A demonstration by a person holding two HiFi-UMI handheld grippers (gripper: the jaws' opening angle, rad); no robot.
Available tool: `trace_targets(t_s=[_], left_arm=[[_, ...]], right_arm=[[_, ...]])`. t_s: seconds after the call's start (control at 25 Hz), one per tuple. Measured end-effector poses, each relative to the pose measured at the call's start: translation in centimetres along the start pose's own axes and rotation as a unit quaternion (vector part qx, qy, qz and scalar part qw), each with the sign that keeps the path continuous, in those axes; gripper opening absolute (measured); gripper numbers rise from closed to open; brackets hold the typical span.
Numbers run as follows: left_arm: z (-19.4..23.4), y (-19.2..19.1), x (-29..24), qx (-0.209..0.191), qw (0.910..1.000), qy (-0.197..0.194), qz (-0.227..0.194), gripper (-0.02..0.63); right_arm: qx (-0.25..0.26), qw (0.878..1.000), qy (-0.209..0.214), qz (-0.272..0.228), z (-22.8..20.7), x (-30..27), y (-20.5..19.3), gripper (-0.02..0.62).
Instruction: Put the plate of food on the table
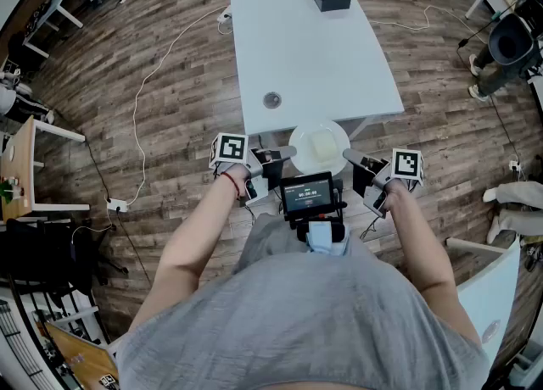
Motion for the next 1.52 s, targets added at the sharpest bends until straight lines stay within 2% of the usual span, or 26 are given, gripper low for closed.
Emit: trace_targets(t_s=[0.28,0.48,0.96,1.52], left_arm=[[-0.3,0.0,-0.3,0.001,1.0000,-0.003,-0.002,0.026],[-0.2,0.1,-0.2,0.000,1.0000,-0.007,-0.004,0.026],[-0.3,0.0,-0.3,0.001,1.0000,-0.007,0.001,0.026],[0.2,-1.2,-2.9,-0.001,0.9999,0.006,0.014,0.026]], right_arm=[[0.005,1.000,-0.008,-0.001,-0.1,0.2,0.3,0.037],[-0.010,1.000,0.016,-0.006,0.2,0.0,0.3,0.037],[-0.020,1.000,0.000,-0.006,-0.1,0.2,0.2,0.037],[-0.027,1.000,-0.004,-0.013,-2.3,2.5,0.4,0.037]])
Point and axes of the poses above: the fingertips, and each gripper's own axes: x backward along the fingers, z to its left, y out of its top, the point moved 5 cm from there along x, backward along the fingers, and after that the axes turned 12 degrees about -y, right-handed, at the moved point
